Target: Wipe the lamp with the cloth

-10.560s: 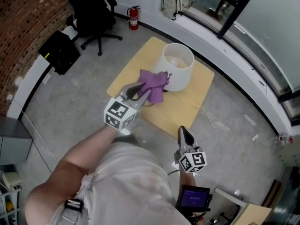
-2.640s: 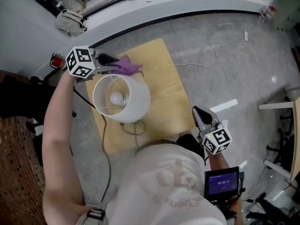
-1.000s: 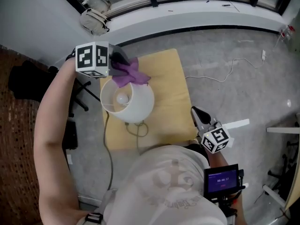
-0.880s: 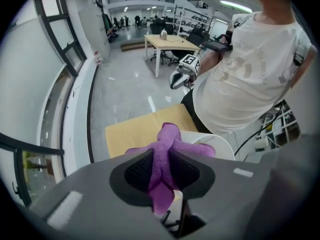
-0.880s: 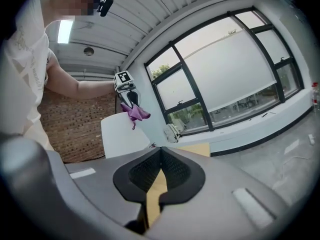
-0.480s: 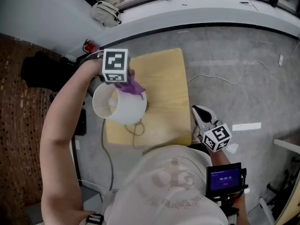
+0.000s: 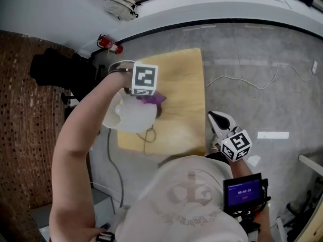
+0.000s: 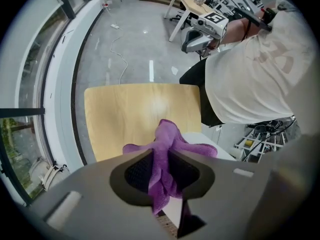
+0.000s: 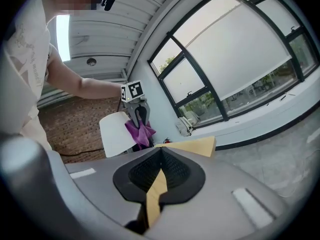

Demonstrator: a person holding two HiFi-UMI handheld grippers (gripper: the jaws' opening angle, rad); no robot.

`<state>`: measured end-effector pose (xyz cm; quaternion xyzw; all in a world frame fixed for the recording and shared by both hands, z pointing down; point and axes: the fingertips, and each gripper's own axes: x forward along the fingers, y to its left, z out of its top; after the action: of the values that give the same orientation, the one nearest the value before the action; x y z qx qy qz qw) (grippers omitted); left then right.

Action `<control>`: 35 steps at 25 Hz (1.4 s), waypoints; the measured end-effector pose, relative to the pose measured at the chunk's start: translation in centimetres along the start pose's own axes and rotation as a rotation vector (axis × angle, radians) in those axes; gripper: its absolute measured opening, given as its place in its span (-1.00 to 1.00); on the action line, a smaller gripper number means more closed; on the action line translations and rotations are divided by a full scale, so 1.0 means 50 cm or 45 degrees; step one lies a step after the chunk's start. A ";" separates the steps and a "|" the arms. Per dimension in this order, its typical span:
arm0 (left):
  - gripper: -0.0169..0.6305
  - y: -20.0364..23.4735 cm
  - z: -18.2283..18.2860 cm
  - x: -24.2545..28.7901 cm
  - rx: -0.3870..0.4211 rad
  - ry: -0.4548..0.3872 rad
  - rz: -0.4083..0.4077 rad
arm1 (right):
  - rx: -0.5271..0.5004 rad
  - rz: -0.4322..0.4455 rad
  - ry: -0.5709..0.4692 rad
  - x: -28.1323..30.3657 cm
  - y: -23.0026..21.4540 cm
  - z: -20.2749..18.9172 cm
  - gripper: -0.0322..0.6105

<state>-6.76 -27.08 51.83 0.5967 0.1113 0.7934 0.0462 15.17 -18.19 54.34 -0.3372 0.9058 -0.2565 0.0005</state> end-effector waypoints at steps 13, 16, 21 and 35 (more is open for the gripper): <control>-0.66 -0.057 -0.038 -0.187 -0.244 -0.258 0.353 | -0.014 0.116 0.023 0.007 -0.030 0.012 -0.87; -0.66 -0.105 -0.083 -0.221 -0.326 -0.270 0.447 | -0.025 0.154 0.032 -0.002 -0.010 0.011 -0.87; -0.66 -0.157 -0.128 -0.267 -0.424 -0.346 0.504 | -0.053 0.206 0.064 0.007 0.025 0.017 -0.87; -0.68 -0.131 -0.020 -0.152 -0.324 -0.072 0.431 | -0.010 0.173 0.032 -0.008 0.010 -0.001 -0.87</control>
<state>-5.95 -22.41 42.92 0.6182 -0.0929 0.7804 -0.0097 15.19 -17.62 54.07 -0.2718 0.9276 -0.2564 0.0052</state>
